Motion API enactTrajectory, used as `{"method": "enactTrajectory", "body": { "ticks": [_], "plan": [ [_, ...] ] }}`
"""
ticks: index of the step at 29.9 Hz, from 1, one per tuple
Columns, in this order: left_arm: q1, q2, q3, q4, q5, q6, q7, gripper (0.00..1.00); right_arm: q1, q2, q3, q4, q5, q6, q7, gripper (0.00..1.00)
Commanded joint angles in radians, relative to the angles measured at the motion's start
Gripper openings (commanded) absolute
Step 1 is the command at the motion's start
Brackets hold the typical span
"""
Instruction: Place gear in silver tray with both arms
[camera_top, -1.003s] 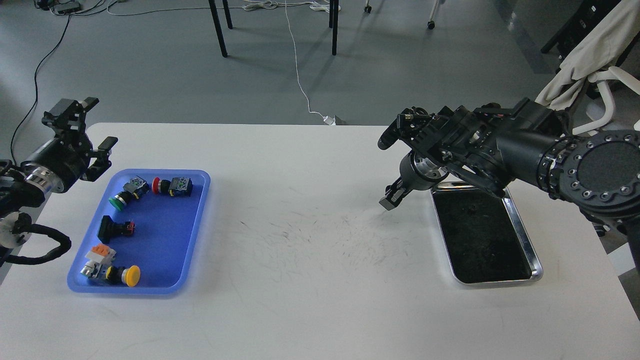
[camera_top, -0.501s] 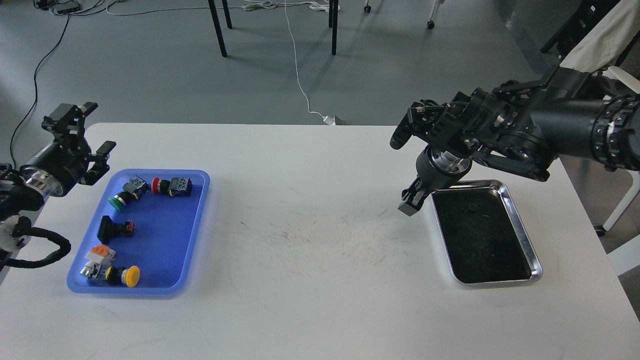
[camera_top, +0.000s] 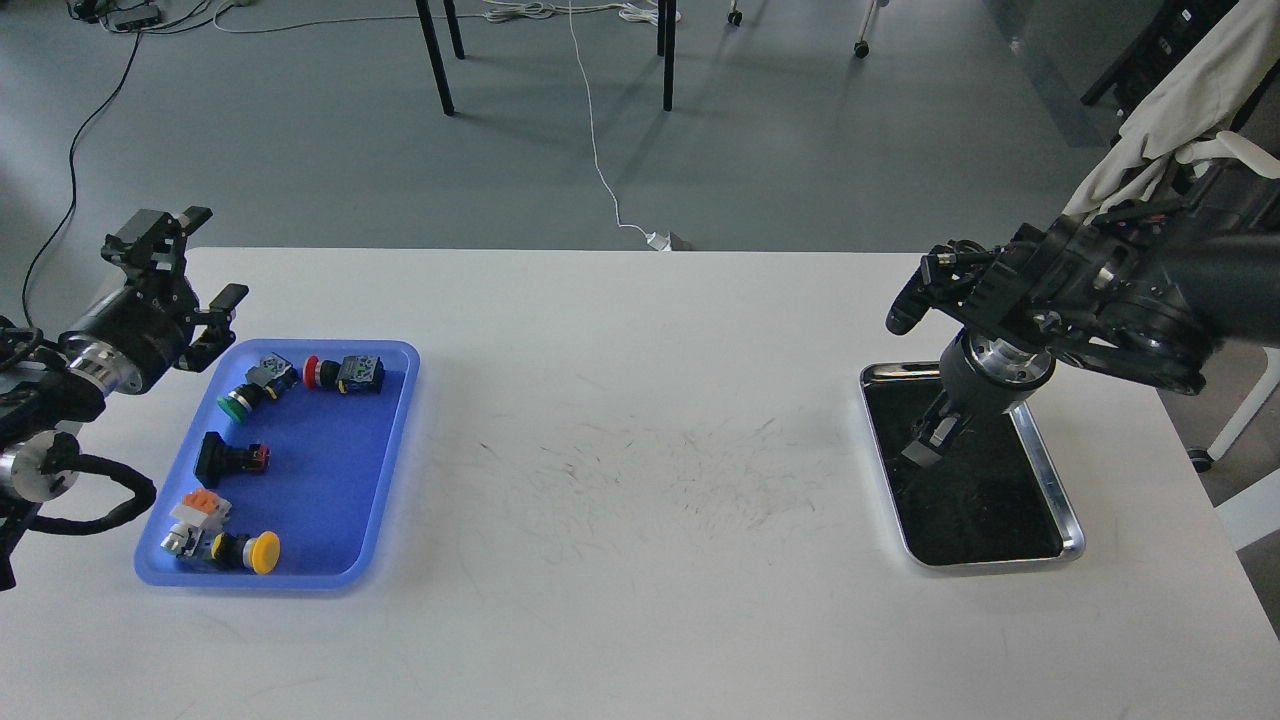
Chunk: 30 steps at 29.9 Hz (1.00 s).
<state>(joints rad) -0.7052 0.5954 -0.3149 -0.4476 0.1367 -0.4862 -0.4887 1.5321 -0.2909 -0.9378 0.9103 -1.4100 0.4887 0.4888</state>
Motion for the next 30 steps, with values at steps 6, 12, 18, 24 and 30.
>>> {"method": "enactTrajectory", "body": {
  "ticks": [6,12,18,24,30],
  "plan": [
    [0.001,-0.017,0.003,0.024,0.001,0.0,0.0,0.98,-0.027,-0.007,-0.007,0.035,-0.009,0.0,0.0,0.02],
    [0.0,-0.034,0.008,0.05,0.003,-0.002,0.0,0.98,-0.032,-0.033,-0.015,0.071,-0.024,0.0,0.0,0.02],
    [0.0,-0.048,0.008,0.058,0.003,0.0,0.0,0.98,-0.033,-0.053,-0.016,0.071,-0.029,0.0,0.0,0.04],
    [0.0,-0.049,0.008,0.063,0.003,-0.002,0.0,0.98,-0.064,-0.053,-0.012,0.016,-0.038,0.0,0.0,0.04],
    [0.0,-0.049,0.008,0.063,0.003,-0.002,0.0,0.98,-0.089,-0.045,-0.007,-0.036,-0.037,0.0,0.0,0.04]
  ]
}}
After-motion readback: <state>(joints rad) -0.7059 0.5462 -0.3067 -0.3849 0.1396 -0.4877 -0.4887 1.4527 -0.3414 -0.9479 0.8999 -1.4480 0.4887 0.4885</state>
